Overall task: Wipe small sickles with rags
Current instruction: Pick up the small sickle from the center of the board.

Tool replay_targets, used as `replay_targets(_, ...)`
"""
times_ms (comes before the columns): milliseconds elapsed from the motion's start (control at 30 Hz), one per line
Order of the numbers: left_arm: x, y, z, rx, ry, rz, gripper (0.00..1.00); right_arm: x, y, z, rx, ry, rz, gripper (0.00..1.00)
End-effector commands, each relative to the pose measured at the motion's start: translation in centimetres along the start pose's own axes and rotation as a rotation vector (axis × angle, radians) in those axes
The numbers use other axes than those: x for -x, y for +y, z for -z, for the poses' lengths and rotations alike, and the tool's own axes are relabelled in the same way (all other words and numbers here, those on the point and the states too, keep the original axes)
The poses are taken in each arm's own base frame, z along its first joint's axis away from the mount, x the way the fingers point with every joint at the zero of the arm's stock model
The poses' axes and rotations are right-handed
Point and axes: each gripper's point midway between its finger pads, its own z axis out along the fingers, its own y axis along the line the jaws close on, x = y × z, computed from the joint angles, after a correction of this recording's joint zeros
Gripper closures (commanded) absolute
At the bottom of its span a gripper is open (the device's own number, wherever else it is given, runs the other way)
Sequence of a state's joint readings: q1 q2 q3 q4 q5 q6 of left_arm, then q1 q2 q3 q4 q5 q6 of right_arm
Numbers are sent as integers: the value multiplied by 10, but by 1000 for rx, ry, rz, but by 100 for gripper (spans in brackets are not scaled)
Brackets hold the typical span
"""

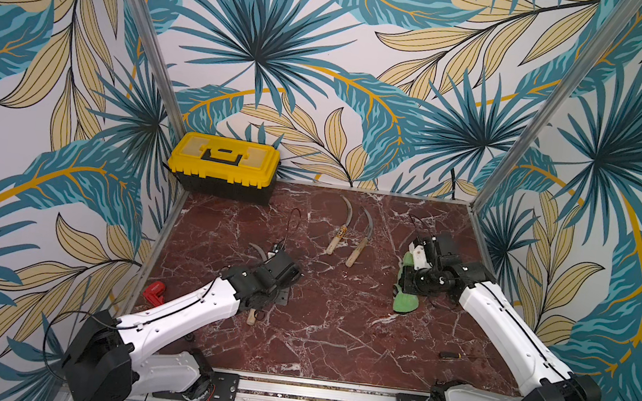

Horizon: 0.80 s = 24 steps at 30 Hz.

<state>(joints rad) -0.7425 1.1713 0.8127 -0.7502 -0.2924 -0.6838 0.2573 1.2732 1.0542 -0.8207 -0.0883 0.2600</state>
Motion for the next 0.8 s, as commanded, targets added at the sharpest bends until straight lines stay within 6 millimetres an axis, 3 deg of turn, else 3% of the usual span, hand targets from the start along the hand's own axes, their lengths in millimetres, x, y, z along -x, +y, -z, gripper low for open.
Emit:
replay_targets(0,-11,26,-5,96,-21,71,60,-12,-2,-8,-1,55,-39,88)
replay_targets(167,-27,44,-20,181,5,96,57,-10,-2,-12,-9,75,-46,87)
replay_targets(767,-51,51,-67,174,147,128,56,-13,-4,-20,-14,91,-41,86)
